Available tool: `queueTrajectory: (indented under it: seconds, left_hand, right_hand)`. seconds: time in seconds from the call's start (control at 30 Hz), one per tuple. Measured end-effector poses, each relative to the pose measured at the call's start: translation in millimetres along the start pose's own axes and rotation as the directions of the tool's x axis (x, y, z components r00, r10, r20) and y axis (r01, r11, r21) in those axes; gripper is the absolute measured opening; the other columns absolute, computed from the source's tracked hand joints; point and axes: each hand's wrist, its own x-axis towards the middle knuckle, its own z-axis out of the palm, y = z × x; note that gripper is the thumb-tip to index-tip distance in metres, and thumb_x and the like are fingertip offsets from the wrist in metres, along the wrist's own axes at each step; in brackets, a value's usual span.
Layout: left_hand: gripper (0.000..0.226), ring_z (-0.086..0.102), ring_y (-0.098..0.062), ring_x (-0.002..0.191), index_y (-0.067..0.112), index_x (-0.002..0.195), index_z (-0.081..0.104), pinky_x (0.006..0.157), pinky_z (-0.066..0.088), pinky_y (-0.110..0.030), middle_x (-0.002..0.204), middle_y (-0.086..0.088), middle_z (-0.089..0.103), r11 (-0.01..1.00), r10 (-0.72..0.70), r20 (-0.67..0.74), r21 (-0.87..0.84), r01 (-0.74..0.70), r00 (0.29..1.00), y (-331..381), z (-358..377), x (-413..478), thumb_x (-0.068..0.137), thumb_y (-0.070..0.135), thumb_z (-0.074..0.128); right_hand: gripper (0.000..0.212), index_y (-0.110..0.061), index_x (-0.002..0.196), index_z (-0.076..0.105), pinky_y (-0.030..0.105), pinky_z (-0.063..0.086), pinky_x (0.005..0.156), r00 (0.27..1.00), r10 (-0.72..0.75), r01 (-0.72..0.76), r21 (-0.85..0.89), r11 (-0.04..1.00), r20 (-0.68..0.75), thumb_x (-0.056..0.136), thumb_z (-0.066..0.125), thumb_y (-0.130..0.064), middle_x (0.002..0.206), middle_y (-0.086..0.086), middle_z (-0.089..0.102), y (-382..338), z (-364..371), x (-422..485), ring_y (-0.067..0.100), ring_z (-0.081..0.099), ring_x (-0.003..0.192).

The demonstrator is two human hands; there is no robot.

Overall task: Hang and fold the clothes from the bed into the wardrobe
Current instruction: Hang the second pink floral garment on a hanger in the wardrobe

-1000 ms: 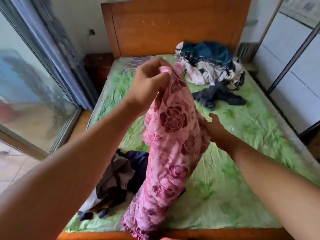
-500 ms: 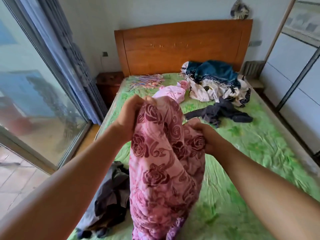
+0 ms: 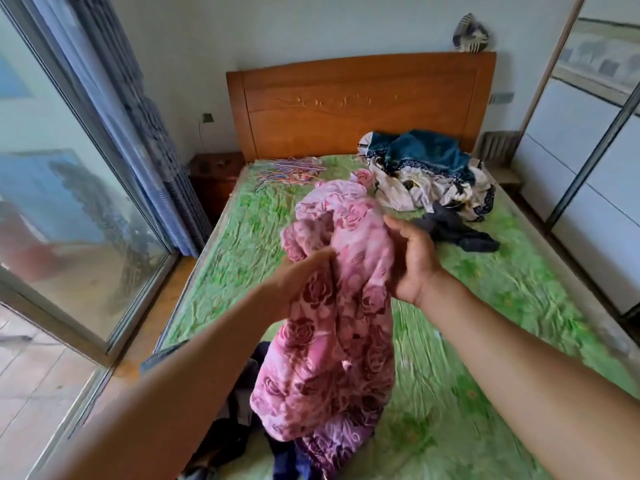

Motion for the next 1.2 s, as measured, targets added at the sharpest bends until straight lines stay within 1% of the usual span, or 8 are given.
queueTrajectory:
  seconds: [0.17,0.37,0.53,0.63,0.73,0.9,1.0,1.2]
  left_hand:
    - [0.032,0.067,-0.048,0.102,0.008,0.119,0.060,0.088,0.056,-0.061,0.113,-0.031,0.068,0.992,0.104,-0.084,-0.062,-0.110,0.991,-10,-11,7,0.089,-0.002,0.065]
    - [0.066,0.070,-0.041,0.092,0.012,0.137,0.041,0.084,0.058,-0.059,0.116,-0.031,0.064,0.954,0.265,-0.152,0.186,-0.236,0.952,18,-27,18,0.081,-0.011,0.068]
    - [0.085,0.064,-0.026,0.072,0.048,0.136,0.043,0.067,0.061,-0.051,0.101,-0.023,0.070,0.647,0.393,0.109,0.673,-0.359,0.913,32,-51,21,0.080,-0.014,0.061]
    - [0.067,0.050,-0.001,0.047,0.041,0.119,0.052,0.041,0.040,-0.018,0.072,0.009,0.065,0.451,0.377,0.182,0.821,-0.351,0.908,34,-51,20,0.075,-0.009,0.059]
    - [0.058,0.052,-0.008,0.068,0.039,0.118,0.050,0.047,0.038,-0.020,0.096,0.000,0.052,0.204,0.402,0.149,0.947,-0.248,0.903,29,-48,21,0.072,0.008,0.067]
    - [0.044,0.055,-0.023,0.072,0.031,0.102,0.040,0.050,0.040,-0.028,0.092,0.001,0.047,-0.052,0.386,0.180,0.983,-0.174,0.905,12,-45,21,0.074,0.019,0.071]
    - [0.040,0.057,-0.023,0.080,0.033,0.105,0.039,0.058,0.052,-0.036,0.090,0.003,0.051,-0.180,0.384,0.195,0.974,-0.134,0.903,4,-44,18,0.080,0.023,0.068]
    - [0.052,0.054,-0.012,0.080,0.046,0.132,0.051,0.060,0.048,-0.032,0.101,0.008,0.046,-0.200,0.300,0.245,0.961,-0.190,0.922,-10,-36,16,0.092,0.013,0.054]
  right_hand:
    - [0.058,-0.012,0.132,0.063,0.047,0.049,0.101,0.991,0.058,-0.080,-0.199,0.977,-0.117,0.088,0.065,-0.049,0.126,0.015,0.069,-11,-36,-6,0.037,0.067,0.114]
    - [0.042,-0.008,0.121,0.063,0.041,0.054,0.082,0.965,-0.039,-0.044,-0.303,0.952,-0.260,0.083,0.052,0.006,0.098,0.019,0.069,-28,-73,-5,0.037,0.067,0.091]
    - [0.054,-0.024,0.123,0.048,0.031,0.041,0.059,0.859,-0.425,-0.141,-0.929,0.341,-0.287,0.081,0.058,0.008,0.103,0.010,0.059,-39,-105,-13,0.021,0.055,0.078]
    - [0.099,-0.065,0.144,0.019,0.041,0.052,0.066,0.946,-0.318,-0.074,-0.997,-0.025,-0.062,0.087,0.051,0.009,0.105,0.000,0.050,-41,-108,-18,0.022,0.059,0.081]
    - [0.083,-0.071,0.123,0.031,0.036,0.053,0.062,0.976,-0.216,-0.039,-0.958,-0.285,0.025,0.089,0.050,0.002,0.106,-0.004,0.039,-40,-106,-23,0.017,0.058,0.080]
    - [0.105,-0.070,0.138,0.015,0.029,0.038,0.039,0.994,-0.088,0.004,-0.819,-0.574,0.066,0.083,0.048,0.013,0.136,-0.003,0.018,-26,-110,-29,0.017,0.057,0.064]
    - [0.086,-0.052,0.138,0.034,0.029,0.033,0.038,0.998,0.009,0.046,-0.696,-0.717,0.056,0.080,0.048,0.010,0.153,0.001,0.013,-21,-114,-30,0.015,0.055,0.060]
    - [0.047,-0.036,0.128,0.044,0.031,0.035,0.050,1.000,-0.006,-0.009,-0.644,-0.765,-0.007,0.085,0.058,-0.025,0.115,0.001,0.040,-33,-117,-40,0.018,0.051,0.077]
